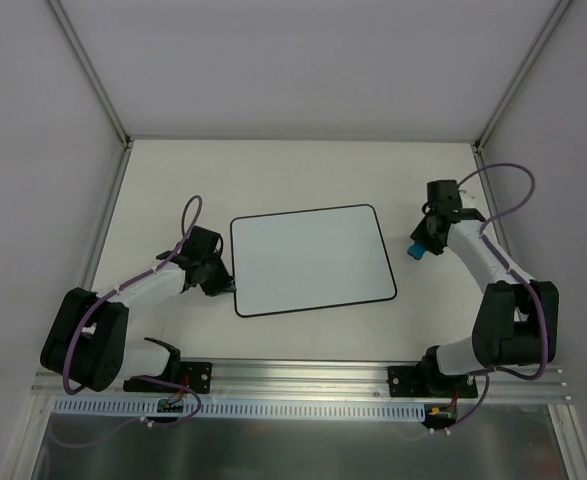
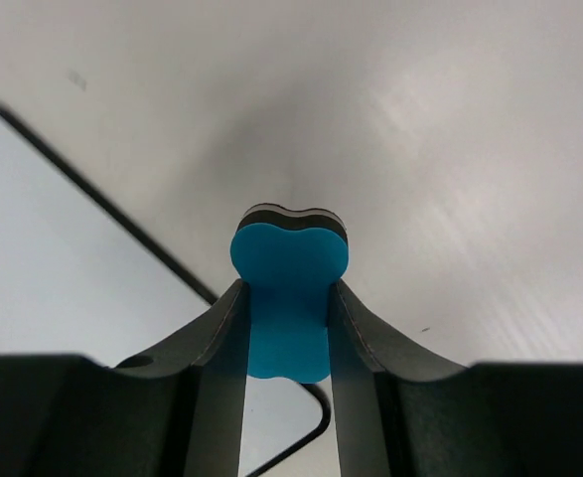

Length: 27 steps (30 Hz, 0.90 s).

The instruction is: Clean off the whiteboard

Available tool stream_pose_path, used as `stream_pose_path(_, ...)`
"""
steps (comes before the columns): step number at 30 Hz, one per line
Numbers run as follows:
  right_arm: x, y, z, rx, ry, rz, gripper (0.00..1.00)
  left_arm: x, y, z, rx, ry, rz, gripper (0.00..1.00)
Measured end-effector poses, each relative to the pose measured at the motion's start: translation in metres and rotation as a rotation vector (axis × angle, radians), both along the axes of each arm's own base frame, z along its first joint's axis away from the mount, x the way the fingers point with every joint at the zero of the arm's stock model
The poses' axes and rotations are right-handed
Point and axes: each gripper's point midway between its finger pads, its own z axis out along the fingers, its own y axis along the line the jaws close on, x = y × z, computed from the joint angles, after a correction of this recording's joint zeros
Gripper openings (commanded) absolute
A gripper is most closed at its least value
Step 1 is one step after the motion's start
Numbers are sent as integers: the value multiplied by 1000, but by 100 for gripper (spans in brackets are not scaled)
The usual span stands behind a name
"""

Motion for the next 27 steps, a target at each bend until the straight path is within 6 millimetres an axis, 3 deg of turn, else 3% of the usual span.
stream_pose_path(5, 28, -78, 18, -34, -34, -169, 1, 1, 0, 1, 1, -2, -3, 0)
stream_pose_path(9, 42, -113, 3, -33, 8, -223, 7, 1, 1, 1, 9, -2, -10, 0)
stream_pose_path(16, 49, -133, -46, 28, 132, -230, 13, 1, 3, 2, 24, -4, -19, 0)
stream_pose_path(20, 46, -133, -58, 54, 161, -229, 19, 1, 3, 1, 26, -5, -21, 0)
stream_pose_path(23, 49, -134, -57, 61, 153, -228, 29, 1, 3, 2, 28, -7, -25, 0)
stream_pose_path(25, 49, -134, -57, 64, 152, -226, 50, 1, 4, 2, 32, -8, -31, 4)
stream_pose_path(26, 49, -134, -57, 64, 151, -224, 67, 1, 4, 2, 33, -9, -33, 10)
stream_pose_path(27, 49, -133, -56, 67, 151, -225, 72, 1, 4, 2, 36, -10, -36, 13)
